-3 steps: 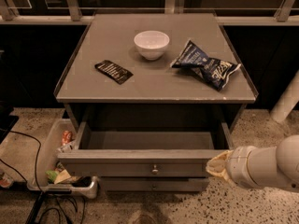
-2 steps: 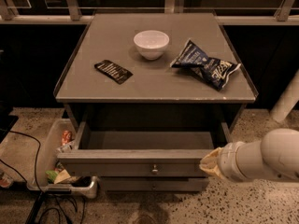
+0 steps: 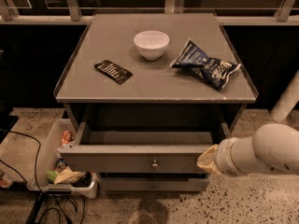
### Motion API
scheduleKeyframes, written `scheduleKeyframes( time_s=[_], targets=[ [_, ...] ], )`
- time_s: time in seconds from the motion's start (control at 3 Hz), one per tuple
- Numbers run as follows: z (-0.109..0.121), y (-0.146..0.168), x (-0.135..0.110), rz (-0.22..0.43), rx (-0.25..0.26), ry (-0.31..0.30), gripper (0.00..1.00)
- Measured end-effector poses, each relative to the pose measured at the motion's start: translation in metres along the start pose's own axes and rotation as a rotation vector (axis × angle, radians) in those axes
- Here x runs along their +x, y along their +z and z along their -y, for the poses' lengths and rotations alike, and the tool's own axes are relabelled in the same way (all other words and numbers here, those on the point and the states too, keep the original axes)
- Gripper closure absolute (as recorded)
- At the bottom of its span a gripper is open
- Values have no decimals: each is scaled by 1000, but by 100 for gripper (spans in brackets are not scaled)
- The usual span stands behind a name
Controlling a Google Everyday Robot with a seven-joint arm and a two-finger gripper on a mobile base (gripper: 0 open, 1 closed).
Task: Close top drawer
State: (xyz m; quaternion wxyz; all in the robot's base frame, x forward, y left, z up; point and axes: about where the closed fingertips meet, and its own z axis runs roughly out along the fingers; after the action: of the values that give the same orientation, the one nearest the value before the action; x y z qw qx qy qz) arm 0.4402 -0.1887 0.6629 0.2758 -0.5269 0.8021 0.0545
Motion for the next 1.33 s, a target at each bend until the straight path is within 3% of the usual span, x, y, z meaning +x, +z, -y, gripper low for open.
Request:
scheduleKeyframes(
  time_s=[0.67,1.0,1.33],
  targets=[
    [0,0,0,0,0,0,35],
    [24,14,-10,17,20,4,12],
    [37,20,-11,17,42,19,0]
  ],
)
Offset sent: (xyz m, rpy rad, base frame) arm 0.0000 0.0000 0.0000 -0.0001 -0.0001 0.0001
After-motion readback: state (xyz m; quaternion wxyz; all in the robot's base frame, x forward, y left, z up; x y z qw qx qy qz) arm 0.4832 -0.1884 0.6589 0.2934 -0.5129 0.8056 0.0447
